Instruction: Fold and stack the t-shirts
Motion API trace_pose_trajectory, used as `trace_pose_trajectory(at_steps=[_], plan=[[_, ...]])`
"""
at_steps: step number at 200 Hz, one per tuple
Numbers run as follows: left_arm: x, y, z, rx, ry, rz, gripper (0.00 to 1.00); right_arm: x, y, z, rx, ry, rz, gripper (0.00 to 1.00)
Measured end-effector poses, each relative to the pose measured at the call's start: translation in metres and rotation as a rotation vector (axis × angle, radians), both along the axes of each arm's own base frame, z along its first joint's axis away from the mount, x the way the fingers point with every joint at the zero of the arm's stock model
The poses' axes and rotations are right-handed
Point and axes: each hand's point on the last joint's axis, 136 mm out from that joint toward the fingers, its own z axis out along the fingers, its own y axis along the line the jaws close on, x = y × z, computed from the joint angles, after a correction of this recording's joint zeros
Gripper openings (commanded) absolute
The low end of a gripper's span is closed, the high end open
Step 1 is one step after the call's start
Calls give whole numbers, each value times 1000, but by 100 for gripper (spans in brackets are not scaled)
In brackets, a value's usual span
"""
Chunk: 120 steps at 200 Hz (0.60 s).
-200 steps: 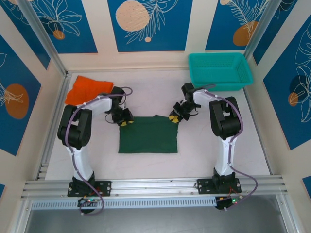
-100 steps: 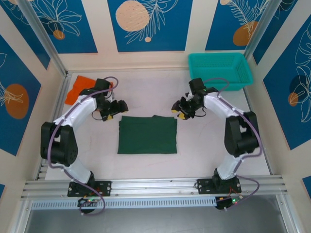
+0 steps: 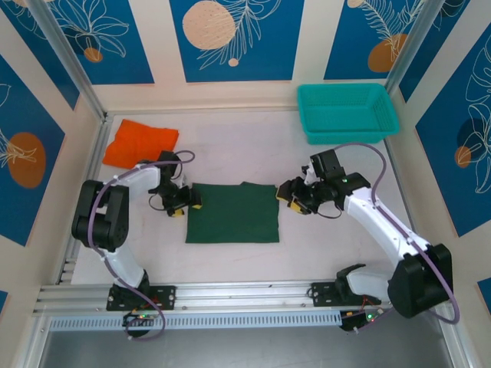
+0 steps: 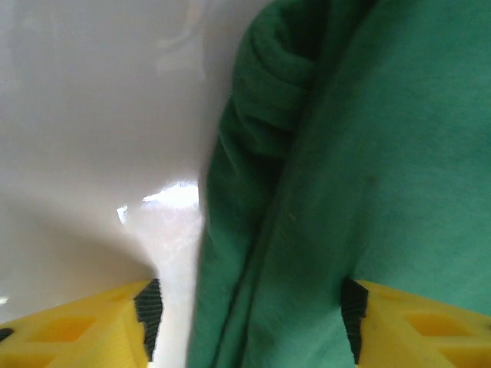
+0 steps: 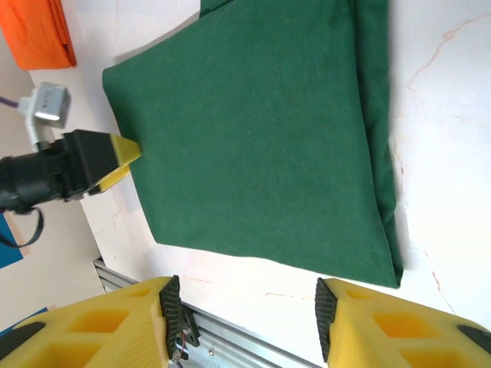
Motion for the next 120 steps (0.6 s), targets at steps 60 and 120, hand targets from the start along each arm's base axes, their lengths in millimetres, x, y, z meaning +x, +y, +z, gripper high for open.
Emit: trace_pose_trajectory(at_steps=[60,120], plan=[[1,-1,-4,30,43,-13,34,-14,-6,-18,-11,52,8,54],[48,-30,0,63,-11,-64,1,4,5,-38,-17,123,78,52]])
